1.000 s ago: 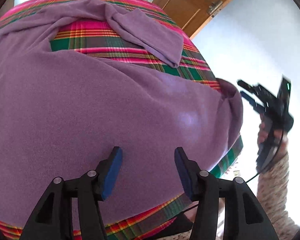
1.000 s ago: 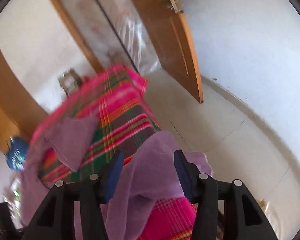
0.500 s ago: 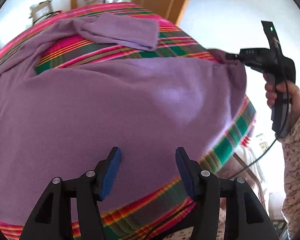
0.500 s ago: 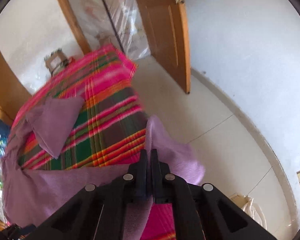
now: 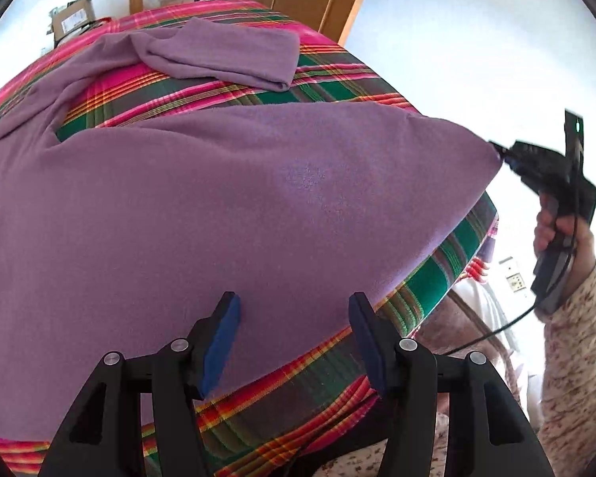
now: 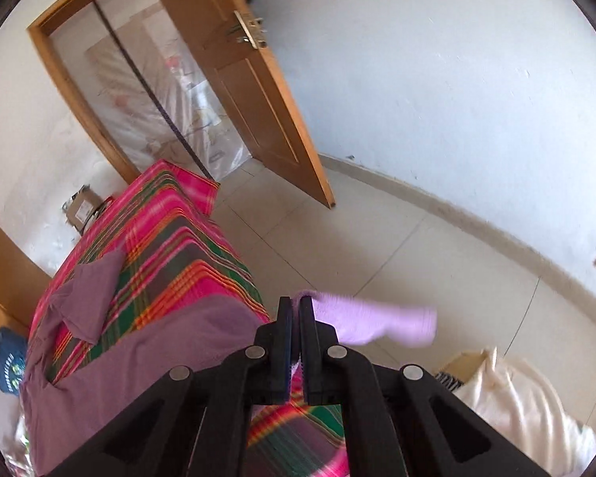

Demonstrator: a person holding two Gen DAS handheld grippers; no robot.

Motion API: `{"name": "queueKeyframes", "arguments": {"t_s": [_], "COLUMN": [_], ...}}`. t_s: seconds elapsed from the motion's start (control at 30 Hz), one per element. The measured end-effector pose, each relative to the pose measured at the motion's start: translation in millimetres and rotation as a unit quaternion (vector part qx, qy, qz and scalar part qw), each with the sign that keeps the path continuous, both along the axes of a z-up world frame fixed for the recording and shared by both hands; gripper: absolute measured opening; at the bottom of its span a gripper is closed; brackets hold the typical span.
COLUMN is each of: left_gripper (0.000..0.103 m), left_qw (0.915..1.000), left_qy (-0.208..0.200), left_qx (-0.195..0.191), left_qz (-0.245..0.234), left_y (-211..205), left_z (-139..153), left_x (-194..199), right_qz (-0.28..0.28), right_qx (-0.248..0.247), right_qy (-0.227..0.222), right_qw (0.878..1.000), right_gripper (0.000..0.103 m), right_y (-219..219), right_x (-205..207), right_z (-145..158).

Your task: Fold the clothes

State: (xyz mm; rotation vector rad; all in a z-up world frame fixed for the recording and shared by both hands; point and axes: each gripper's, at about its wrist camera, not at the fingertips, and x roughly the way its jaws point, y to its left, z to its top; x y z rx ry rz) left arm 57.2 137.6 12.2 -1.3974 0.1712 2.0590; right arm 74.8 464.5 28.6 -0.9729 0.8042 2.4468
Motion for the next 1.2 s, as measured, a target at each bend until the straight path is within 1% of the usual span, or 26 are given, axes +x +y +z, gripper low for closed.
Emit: {"name": "queueKeyframes", "arguments": {"t_s": [0.1,0.27,0.4,0.5,0.53,0.57,0.6,0.63,0.7,0.73,0.77,0.8,0.87,0.93,1.07,1.1,1.2], "left_gripper": [0.059,0.059,0.059,0.059,0.059,0.059,0.059,0.059,0.059,0.059,0.059,0.059,0.059,0.059,0.059,0.059,0.059], "left_qw": [1.0,0.9999,1.0,1.0,0.9999,0.9999,0.9999,0.9998,0.9997,0.9997,0.9997,0.9997,0.9997,0.9997,0.9992,0.999,0.9986], "left_qy": [0.003,0.006,-0.003,-0.01,-0.012,-0.014,-0.017,-0.019,-0.024,-0.025,-0.025,-0.024,-0.023,-0.021,-0.007,-0.006,-0.006], "left_qx": [-0.004,-0.009,-0.004,-0.002,-0.001,0.0,0.001,0.001,0.003,0.003,0.002,0.001,0.0,-0.004,-0.01,-0.012,-0.016], "left_qz": [-0.001,-0.001,0.0,-0.001,-0.002,-0.002,-0.003,-0.004,-0.005,-0.005,-0.006,-0.007,-0.008,-0.013,-0.037,-0.042,-0.05], "left_y": [2,3,2,2,3,3,3,3,3,4,5,6,8,12,22,24,29], "left_z": [0,0,1,1,2,2,2,2,2,2,2,2,2,2,4,4,2], "left_x": [2,5,4,2,1,0,0,-1,-3,-3,-3,-4,-5,-6,-3,-2,-1], "right_qz": [-0.013,-0.035,-0.035,-0.032,-0.034,-0.043,-0.053,-0.052,-0.049,-0.036,-0.015,0.009,0.039,0.073,0.129,0.142,0.154], "right_qx": [-0.022,-0.082,-0.113,-0.138,-0.142,-0.136,-0.129,-0.12,-0.101,-0.098,-0.097,-0.1,-0.102,-0.103,-0.092,-0.087,-0.087], "right_qy": [0.012,-0.008,-0.006,-0.019,-0.025,-0.028,-0.03,-0.017,0.011,0.018,0.026,0.034,0.031,0.019,-0.004,-0.007,-0.01], "right_qw": [1.0,0.996,0.993,0.99,0.989,0.989,0.99,0.991,0.994,0.994,0.995,0.994,0.994,0.992,0.987,0.986,0.984], "right_gripper": [0.003,0.003,0.003,0.004,0.008,0.011,0.011,0.012,0.025,0.034,0.035,0.035,0.035,0.038,0.039,0.039,0.037], "right_y": [7,26,32,37,39,41,43,44,46,45,42,38,32,23,6,2,-6], "right_x": [15,17,21,22,23,26,29,29,31,27,19,9,-8,-28,-59,-65,-74], "right_z": [-8,-38,-51,-60,-62,-59,-57,-51,-38,-35,-30,-26,-24,-26,-30,-29,-32]}}
